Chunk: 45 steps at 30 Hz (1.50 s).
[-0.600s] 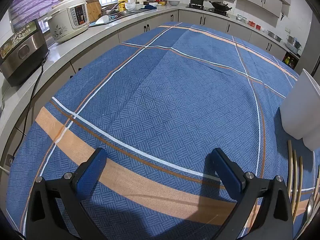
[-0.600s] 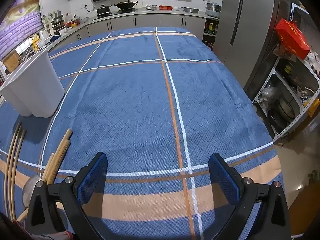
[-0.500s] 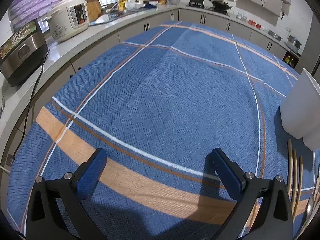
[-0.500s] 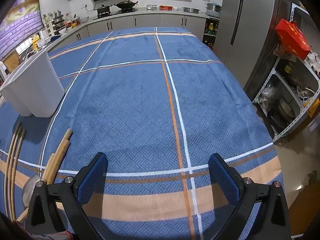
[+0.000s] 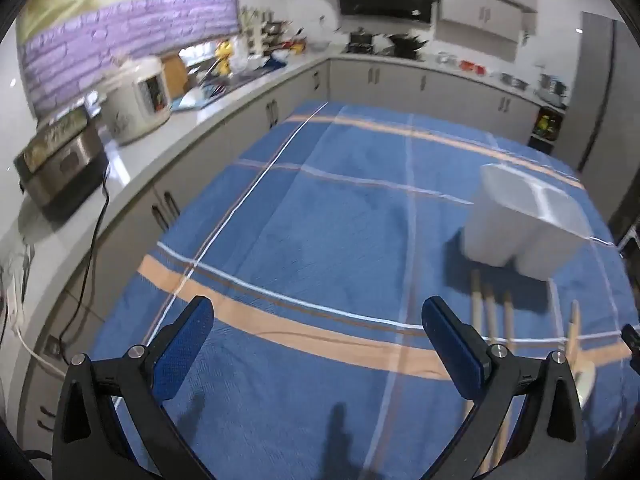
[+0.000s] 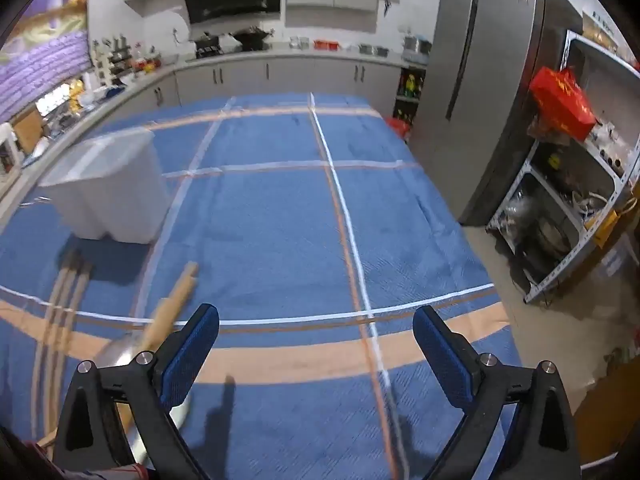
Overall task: Organize utensils
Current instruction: 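Move both tools toward the loose wooden chopsticks beside the white holder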
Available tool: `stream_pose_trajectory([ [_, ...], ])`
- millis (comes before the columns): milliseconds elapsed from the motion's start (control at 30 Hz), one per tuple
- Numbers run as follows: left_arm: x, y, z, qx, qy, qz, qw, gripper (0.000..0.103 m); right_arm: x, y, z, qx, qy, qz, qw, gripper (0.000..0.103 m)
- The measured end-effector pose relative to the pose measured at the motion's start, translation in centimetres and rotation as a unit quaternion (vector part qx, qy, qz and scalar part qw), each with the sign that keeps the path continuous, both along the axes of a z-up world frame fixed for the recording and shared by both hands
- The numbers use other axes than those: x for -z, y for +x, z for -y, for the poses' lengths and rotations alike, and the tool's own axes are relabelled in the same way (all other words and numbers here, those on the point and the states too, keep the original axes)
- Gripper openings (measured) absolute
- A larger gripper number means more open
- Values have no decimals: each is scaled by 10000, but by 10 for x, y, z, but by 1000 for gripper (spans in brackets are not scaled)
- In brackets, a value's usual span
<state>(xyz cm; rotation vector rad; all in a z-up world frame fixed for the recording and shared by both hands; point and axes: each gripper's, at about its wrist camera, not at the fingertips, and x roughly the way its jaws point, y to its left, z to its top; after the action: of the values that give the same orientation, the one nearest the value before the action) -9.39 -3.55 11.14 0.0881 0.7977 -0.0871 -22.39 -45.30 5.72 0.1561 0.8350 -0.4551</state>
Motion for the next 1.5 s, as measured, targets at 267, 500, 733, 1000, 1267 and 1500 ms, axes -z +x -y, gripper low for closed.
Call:
stream_pose_trajectory([
  [267, -23, -34, 18, 427, 44, 108, 9990, 103, -35, -35, -48, -128, -139, 559, 9983, 99],
  [500, -38, -64, 29, 592, 200, 335, 9975, 103, -54, -55, -61, -58, -147, 580, 9982, 99],
  [733, -52, -86, 38, 766, 297, 384, 9959, 103, -55, -69, -63, 6, -87, 624, 9980, 99],
  [1000, -60, -106, 44, 900, 356, 458, 9943, 103, -63, -92, -65, 78, -155, 704, 9974, 99],
  [1267, -61, -116, 44, 1010, 326, 451, 9933, 103, -68, -100, -70, 128, -191, 764, 9968, 99],
  [1500, -56, -116, 38, 989, 275, 352, 9941, 103, -71, -100, -75, 127, -237, 810, 9964, 99],
])
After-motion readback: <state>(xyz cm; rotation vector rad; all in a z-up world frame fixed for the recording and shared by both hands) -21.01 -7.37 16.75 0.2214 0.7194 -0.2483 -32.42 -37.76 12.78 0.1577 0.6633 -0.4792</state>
